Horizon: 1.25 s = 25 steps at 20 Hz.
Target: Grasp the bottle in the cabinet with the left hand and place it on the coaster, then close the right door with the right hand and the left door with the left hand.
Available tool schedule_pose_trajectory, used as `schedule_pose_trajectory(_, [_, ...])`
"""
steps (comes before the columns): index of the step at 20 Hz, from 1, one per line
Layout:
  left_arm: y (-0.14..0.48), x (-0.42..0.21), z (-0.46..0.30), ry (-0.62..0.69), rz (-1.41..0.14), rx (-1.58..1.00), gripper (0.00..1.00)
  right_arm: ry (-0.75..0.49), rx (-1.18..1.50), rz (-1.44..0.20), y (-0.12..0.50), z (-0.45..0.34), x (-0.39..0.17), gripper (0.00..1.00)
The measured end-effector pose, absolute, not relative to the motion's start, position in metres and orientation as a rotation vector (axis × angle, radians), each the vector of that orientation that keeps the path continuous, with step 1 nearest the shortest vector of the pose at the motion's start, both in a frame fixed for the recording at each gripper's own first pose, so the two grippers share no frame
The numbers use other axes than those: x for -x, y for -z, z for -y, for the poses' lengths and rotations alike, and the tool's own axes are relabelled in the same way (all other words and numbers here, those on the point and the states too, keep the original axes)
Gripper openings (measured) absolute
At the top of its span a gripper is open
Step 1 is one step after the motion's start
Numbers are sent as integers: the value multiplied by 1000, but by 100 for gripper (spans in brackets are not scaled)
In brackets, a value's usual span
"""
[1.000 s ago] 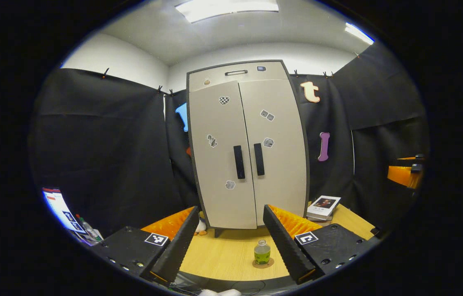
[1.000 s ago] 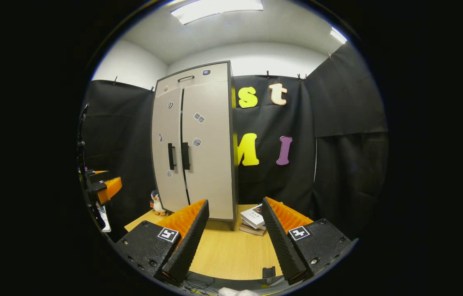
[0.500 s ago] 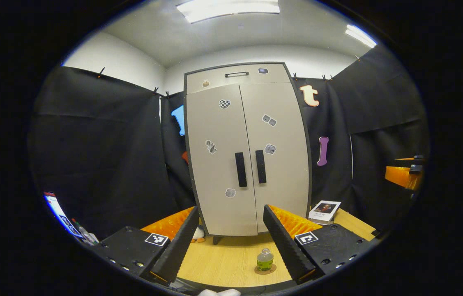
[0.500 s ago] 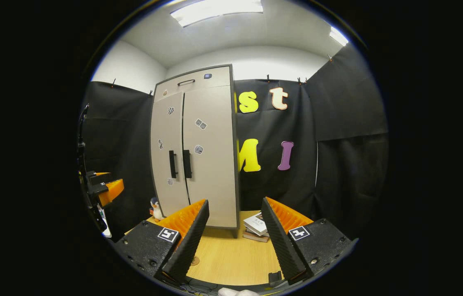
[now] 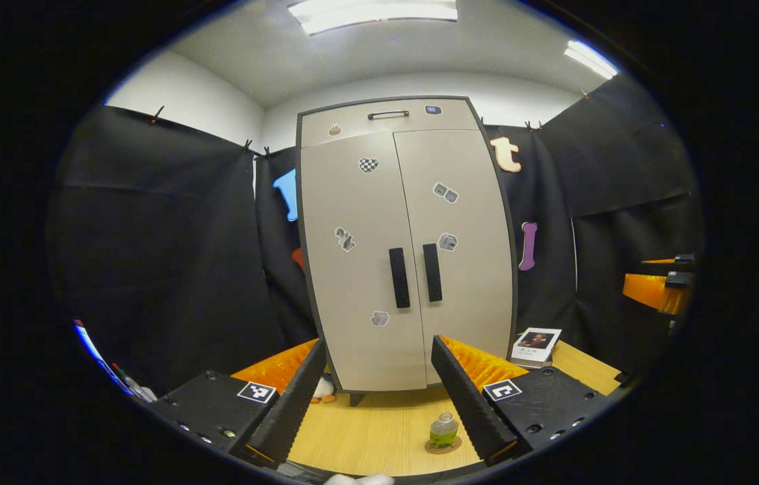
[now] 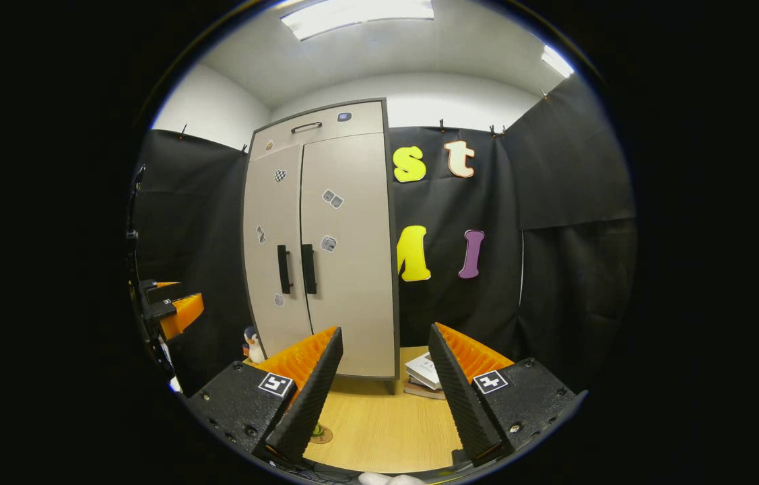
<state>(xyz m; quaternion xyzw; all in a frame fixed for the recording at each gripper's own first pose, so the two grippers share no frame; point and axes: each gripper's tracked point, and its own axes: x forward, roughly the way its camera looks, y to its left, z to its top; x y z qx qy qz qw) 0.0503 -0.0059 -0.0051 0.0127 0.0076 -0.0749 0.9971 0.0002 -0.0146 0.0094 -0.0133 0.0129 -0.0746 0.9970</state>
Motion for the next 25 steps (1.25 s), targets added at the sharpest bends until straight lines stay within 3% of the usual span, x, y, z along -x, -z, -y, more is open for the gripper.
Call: schedule_pose_trajectory(25, [16, -108, -23, 262, 46, -3, 96, 209, 44, 6, -7, -49, -42, 80])
